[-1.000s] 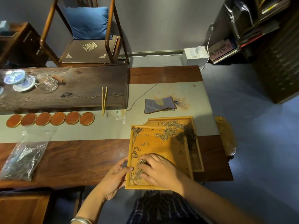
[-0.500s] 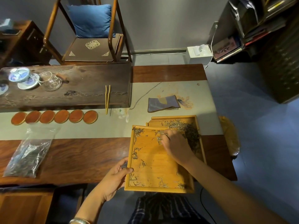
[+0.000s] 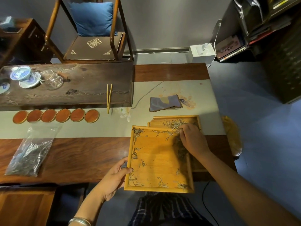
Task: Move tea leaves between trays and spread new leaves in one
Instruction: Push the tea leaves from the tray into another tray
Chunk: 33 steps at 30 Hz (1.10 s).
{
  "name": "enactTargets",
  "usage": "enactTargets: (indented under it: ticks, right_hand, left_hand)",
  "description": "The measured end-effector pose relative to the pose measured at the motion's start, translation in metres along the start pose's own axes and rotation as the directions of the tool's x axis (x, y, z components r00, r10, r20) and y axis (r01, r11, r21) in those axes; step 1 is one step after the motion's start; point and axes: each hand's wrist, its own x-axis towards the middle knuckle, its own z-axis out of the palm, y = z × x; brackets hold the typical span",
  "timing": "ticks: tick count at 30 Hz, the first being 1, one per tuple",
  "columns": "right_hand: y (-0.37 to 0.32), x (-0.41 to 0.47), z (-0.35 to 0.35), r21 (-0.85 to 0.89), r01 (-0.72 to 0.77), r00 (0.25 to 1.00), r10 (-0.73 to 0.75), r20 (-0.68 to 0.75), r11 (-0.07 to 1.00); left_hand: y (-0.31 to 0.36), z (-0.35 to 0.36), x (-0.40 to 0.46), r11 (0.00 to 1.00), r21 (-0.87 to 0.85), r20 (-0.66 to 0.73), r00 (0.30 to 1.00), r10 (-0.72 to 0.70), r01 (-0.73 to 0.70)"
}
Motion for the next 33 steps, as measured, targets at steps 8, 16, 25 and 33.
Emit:
enactTargets:
  ticks: [8, 16, 25, 33]
  right_hand:
    - [0.008, -0.045, -0.015, 0.193, 0.152, 0.974, -0.181, 0.139, 0.969]
    - [0.024, -0.041, -0.005, 0.146, 0.121, 0.972, -0.147, 0.182, 0.982]
    - [0.018, -0.016, 0.004, 0.056, 0.138, 0.982, -0.144, 0.125, 0.989]
    - [0.028, -0.007, 0.001, 0.027, 0.13, 0.988, -0.132, 0.082, 0.991]
  left_hand:
    - [0.005, 0.0, 0.001, 1.0, 0.012, -0.003, 1.0, 0.0, 0.0]
    - [0.011, 0.0, -0.005, 0.998, 0.031, 0.055, 0.997, -0.048, 0.047]
    - [0.008, 0.006, -0.011, 0.996, 0.085, 0.039, 0.998, -0.04, 0.037]
    - [0.009, 0.001, -0.014, 0.992, 0.123, 0.002, 1.0, -0.031, 0.031]
